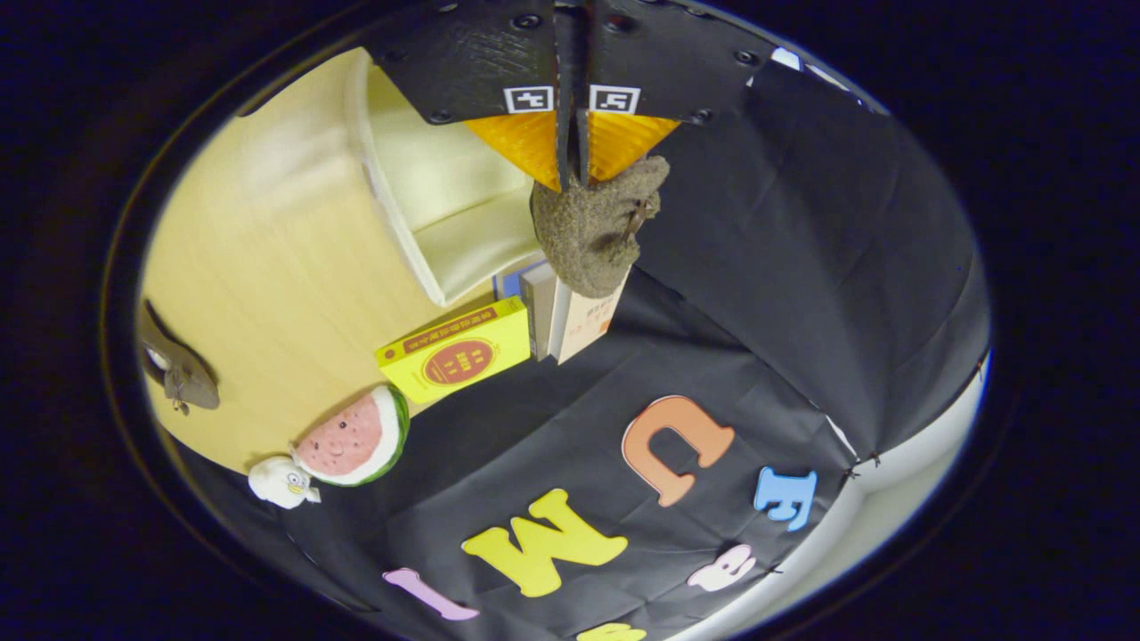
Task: Open the storage box then place both shoes into the box .Put the left shoe in first, then the right shoe, with the right side of both shoes facing outward in a uniform manner.
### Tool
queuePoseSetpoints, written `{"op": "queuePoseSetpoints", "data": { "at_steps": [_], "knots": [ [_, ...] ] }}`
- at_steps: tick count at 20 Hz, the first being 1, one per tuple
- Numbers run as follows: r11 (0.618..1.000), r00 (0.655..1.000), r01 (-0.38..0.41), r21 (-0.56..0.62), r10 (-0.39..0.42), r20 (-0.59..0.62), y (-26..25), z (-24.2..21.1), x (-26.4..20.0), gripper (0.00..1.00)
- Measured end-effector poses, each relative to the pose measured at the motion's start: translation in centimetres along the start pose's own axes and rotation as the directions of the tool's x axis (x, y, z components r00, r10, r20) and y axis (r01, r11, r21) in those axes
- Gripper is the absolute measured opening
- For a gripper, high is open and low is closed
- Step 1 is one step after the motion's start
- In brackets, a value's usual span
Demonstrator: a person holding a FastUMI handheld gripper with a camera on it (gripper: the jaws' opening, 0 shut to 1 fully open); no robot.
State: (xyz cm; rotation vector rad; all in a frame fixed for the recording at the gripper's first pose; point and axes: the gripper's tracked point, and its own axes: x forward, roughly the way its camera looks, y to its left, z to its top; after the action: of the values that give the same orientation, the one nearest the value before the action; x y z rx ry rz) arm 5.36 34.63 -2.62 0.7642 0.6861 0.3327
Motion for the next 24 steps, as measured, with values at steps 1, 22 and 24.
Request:
{"op": "queuePoseSetpoints", "data": {
  "at_steps": [1, 22, 24],
  "knots": [
    [1.000, 1.000, 0.014, -0.004, -0.014, -0.007, -0.2, -0.6, 0.3, 0.00],
    [0.950, 0.995, -0.096, -0.296, 0.097, -0.008, 1.7, -0.8, -2.2, 0.90],
    [0.925, 0.993, -0.082, -0.370, 0.109, 0.053, 1.3, 1.2, -4.2, 0.91]
  ]
}}
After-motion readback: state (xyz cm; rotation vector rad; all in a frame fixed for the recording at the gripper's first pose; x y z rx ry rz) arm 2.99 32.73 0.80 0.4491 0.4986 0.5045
